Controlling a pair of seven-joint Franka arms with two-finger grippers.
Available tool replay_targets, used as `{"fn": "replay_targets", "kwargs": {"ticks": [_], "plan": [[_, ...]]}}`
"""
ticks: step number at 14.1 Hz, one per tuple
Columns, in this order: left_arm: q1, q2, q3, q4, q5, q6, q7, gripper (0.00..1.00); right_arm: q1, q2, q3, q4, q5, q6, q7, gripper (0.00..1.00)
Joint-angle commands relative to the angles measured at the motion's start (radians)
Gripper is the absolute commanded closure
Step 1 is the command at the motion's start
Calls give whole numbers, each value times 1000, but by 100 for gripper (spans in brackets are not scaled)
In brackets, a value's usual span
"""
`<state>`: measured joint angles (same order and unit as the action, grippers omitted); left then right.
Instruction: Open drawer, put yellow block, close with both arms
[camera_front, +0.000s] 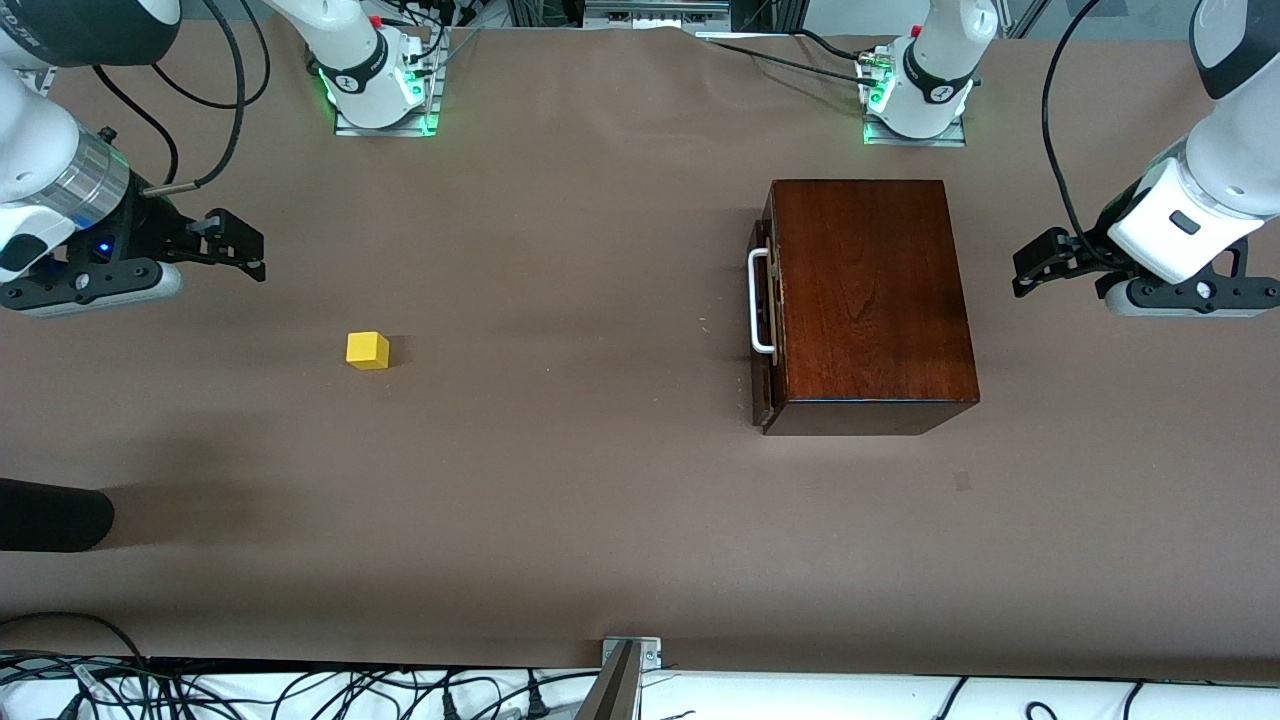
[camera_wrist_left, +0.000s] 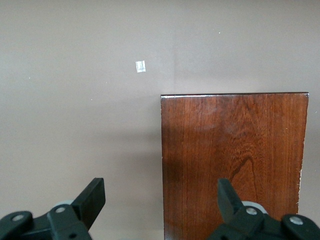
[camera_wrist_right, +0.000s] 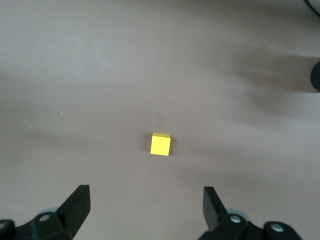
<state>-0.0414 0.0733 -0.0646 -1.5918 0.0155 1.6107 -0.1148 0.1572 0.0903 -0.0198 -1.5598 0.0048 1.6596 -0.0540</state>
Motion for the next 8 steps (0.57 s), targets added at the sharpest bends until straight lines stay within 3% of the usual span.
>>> {"fn": "replay_targets", "kwargs": {"ticks": [1,8], "plan": [[-8,17,2,39,18,-26,1,0,-8,8,4,27,18,-24,-10,0],[-8,17,2,41,21,-35,1,0,-8,8,6,26,17,-24,-7,0]]}}
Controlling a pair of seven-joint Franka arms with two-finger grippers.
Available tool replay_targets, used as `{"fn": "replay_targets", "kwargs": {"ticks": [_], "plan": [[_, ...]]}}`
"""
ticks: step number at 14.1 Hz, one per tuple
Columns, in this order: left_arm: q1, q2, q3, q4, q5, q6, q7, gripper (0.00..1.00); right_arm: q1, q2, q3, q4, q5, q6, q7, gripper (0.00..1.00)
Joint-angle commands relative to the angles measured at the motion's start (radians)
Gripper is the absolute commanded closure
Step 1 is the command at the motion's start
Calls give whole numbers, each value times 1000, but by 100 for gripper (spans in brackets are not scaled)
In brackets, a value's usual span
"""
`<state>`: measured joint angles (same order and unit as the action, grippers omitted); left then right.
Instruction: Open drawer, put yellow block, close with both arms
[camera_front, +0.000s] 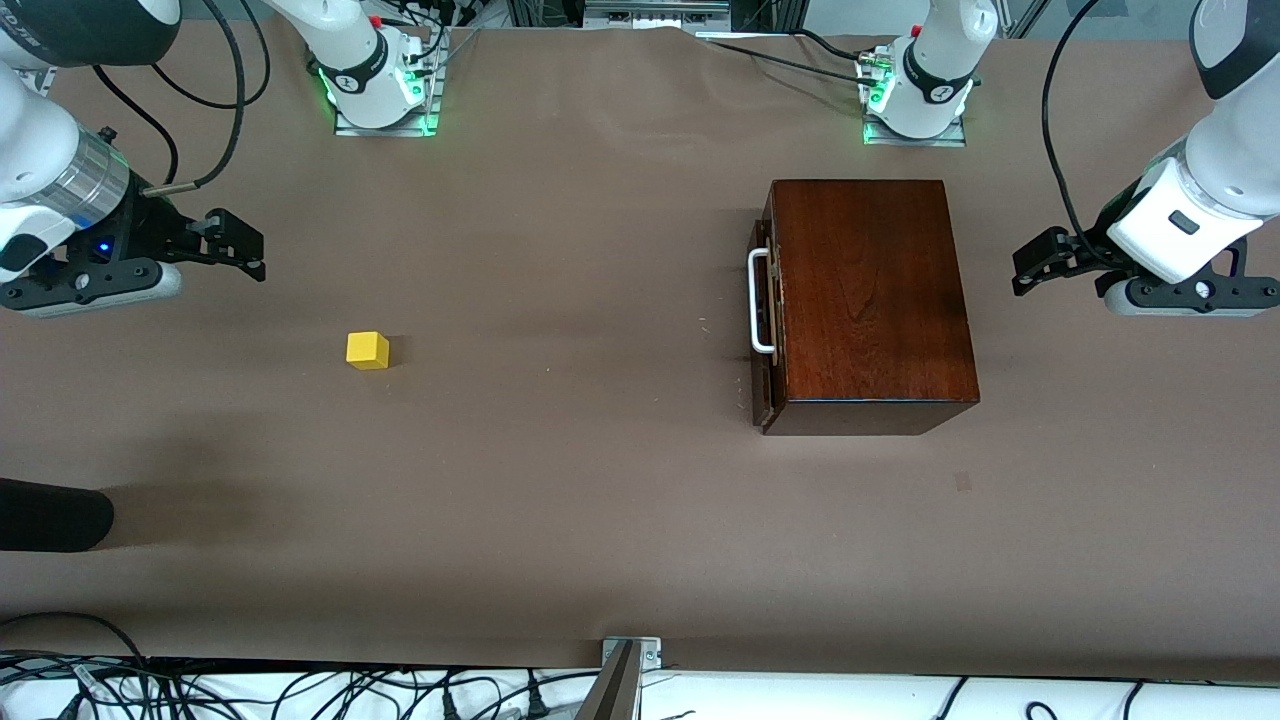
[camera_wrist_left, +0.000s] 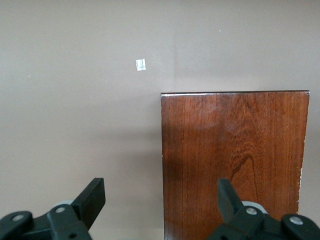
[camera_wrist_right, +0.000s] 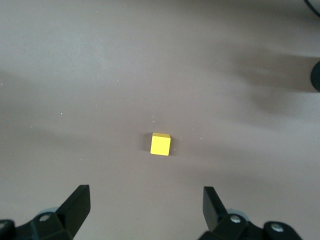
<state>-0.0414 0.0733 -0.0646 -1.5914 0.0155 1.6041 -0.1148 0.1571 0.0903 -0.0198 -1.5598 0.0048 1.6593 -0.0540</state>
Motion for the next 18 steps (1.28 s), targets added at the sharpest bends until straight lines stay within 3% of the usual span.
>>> {"fn": "replay_targets", "kwargs": {"ticks": [1,7,11,15,18], "plan": [[-8,17,0,41,21,-30,1,0,-8,8,6,26,17,-24,-9,0],[-14,17,-29,39,6,-139,4,0,-8,8,4,26,18,-24,-9,0],[-18,28,-177,39,6,-202,-14,0,-8,8,4,26,18,-24,-9,0],[-37,139,-334,92,14,-139,-202,0,-8,8,6,26,18,-23,-9,0],[-153,244,-347,133,47,-80,-319,0,-8,9,6,27,20,-21,-7,0]]}}
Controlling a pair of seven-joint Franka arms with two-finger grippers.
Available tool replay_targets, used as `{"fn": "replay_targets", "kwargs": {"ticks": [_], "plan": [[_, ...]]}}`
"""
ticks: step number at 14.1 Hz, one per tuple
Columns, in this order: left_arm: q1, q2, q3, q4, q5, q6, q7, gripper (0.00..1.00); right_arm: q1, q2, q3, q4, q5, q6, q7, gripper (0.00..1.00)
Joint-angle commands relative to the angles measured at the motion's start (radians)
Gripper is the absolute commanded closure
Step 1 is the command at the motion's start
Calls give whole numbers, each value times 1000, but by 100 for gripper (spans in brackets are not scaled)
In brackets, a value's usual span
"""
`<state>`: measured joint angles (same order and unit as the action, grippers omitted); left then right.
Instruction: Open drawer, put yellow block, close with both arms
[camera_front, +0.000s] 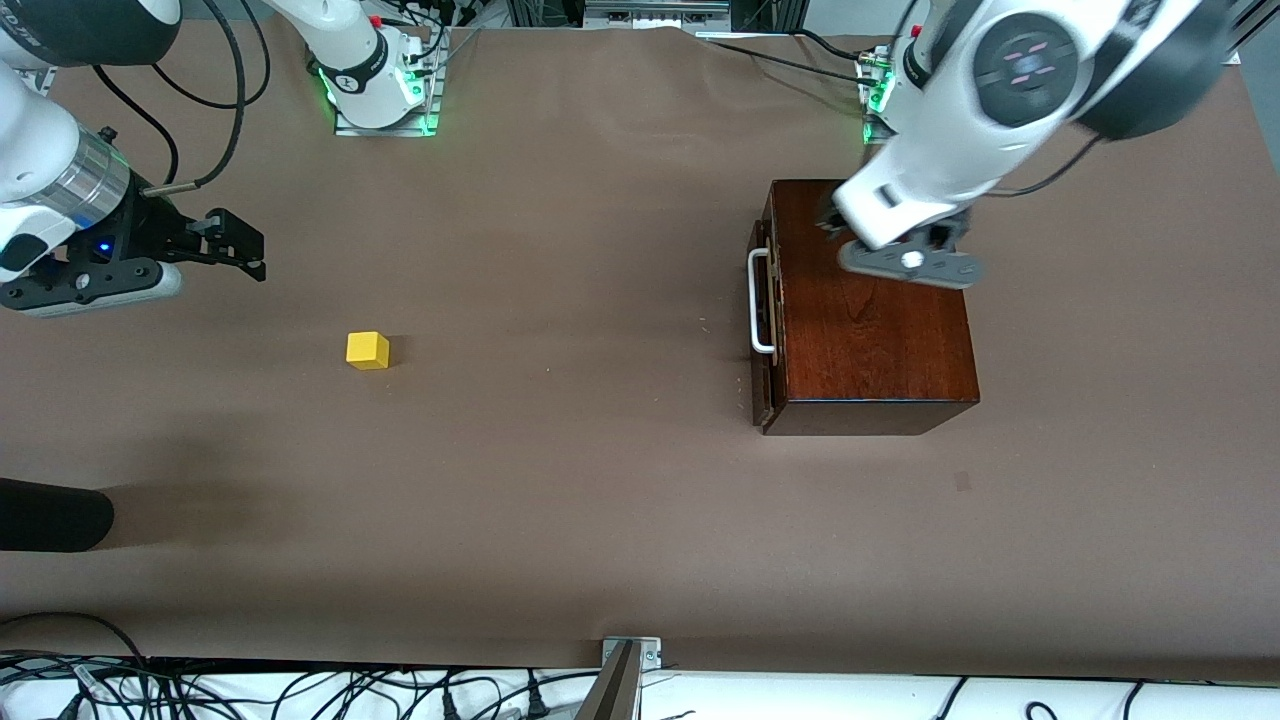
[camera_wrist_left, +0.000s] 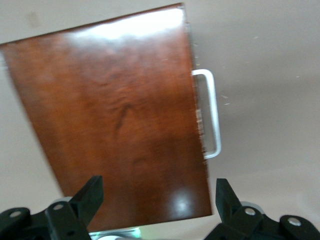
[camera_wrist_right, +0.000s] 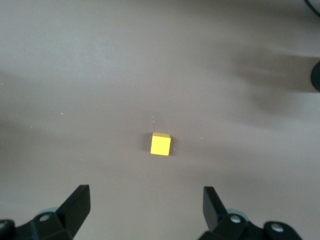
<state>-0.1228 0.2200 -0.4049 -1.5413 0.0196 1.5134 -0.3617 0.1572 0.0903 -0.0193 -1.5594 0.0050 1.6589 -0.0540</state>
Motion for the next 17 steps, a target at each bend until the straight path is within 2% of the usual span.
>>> {"fn": "replay_targets", "kwargs": {"ticks": [1,3,5,8,12,14,17], "plan": [[-108,117,-6,82,75,49,-110,0,-8,9,6,27,20,-21,-7,0],[-171,149,-5,75,164,105,-219,0,-8,9,6,27,20,-21,-9,0],[-224,200,-5,72,198,131,-305,0,-8,9,6,25,20,-22,-7,0],[-241,223,-5,24,258,180,-336,0,-8,9,6,25,20,-22,-6,0],[-261,237,-3,-43,266,247,-391,0,-8,9,6,25,20,-22,-4,0],[-271,262,-5,-49,328,255,-427,0,-8,9,7,25,20,-21,3,0],[-285,288,-3,-56,345,255,-448,0,-8,11,7,25,20,-19,2,0]]}}
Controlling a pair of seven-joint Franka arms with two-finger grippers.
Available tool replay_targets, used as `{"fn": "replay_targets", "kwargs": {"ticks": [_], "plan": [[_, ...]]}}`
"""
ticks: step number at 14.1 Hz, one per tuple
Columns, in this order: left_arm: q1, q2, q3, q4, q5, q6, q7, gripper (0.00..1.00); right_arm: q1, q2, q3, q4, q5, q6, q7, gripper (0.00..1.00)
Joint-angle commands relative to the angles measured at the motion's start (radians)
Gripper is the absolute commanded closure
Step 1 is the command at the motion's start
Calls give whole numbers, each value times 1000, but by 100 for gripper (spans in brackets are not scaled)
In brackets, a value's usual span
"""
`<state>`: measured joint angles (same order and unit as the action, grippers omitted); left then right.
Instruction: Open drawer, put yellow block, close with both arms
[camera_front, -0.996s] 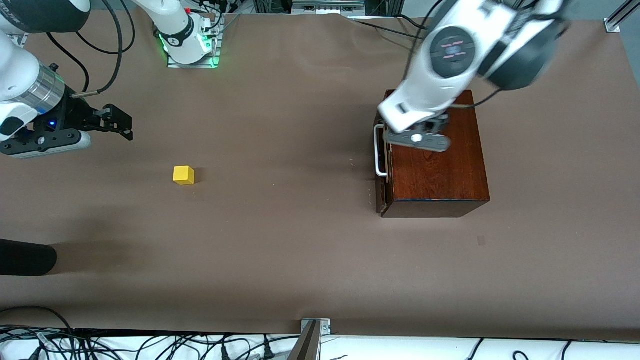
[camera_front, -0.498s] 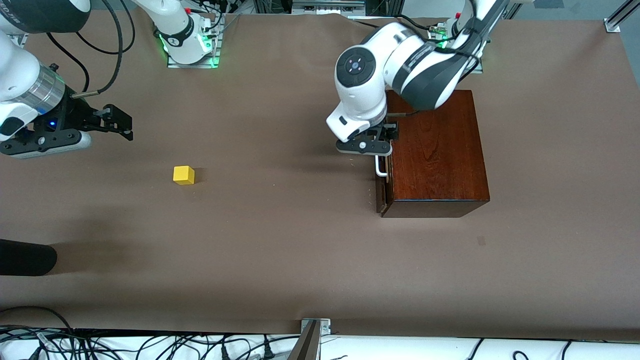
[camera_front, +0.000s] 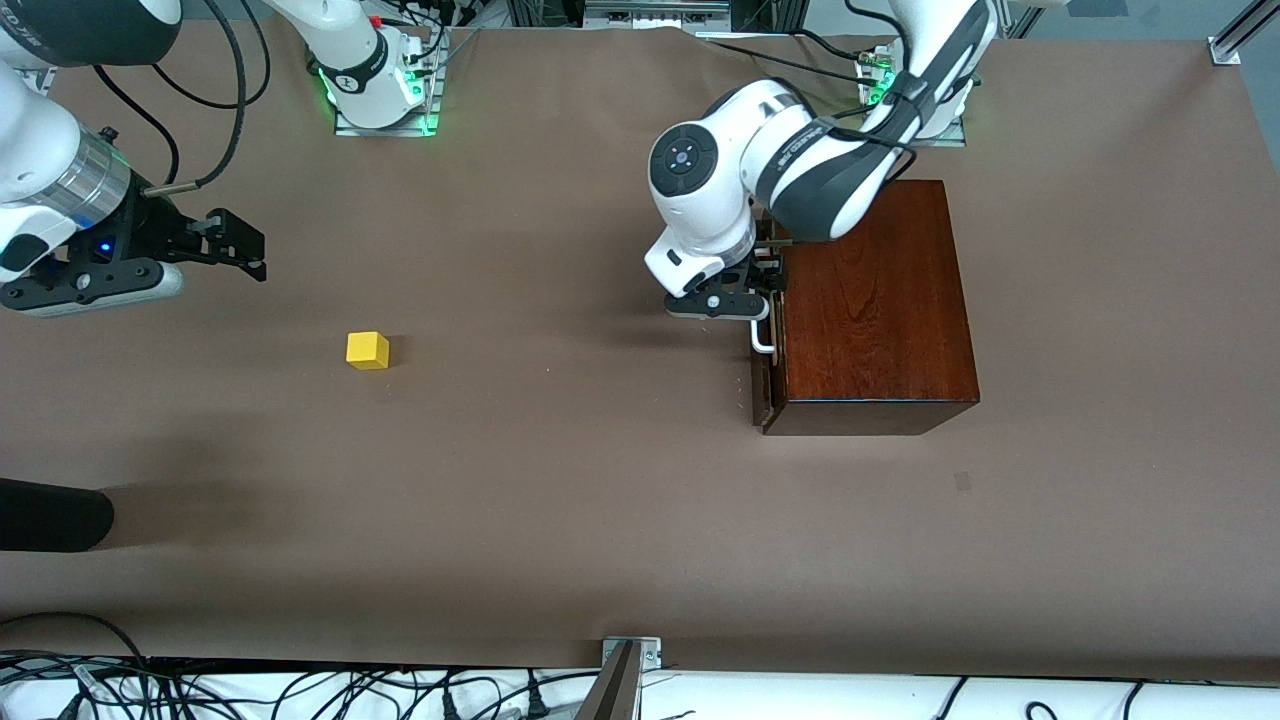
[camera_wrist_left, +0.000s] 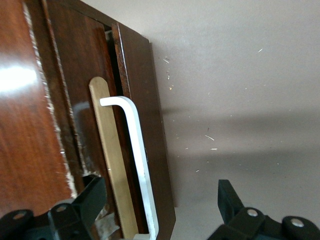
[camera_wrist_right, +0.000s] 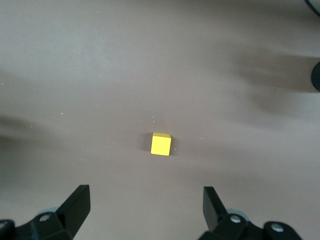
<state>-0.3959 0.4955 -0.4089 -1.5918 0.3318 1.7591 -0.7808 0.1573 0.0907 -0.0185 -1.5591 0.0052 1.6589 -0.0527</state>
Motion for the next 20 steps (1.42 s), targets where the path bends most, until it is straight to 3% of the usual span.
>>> {"fn": "replay_targets", "kwargs": {"ticks": [1,12,17,20], "plan": [[-12,17,-1,-10,52,10,-31,0,-9,11,5,27,19,-14,-1,0],[-47,118,-1,-10,125,60,-106,0,-7,7,8,27,19,-21,5,0],[-98,144,-2,10,105,150,-172,0,-7,10,6,27,18,-10,-9,0],[-126,175,-1,39,23,267,-173,0,-7,12,8,28,16,-7,-12,0]]}}
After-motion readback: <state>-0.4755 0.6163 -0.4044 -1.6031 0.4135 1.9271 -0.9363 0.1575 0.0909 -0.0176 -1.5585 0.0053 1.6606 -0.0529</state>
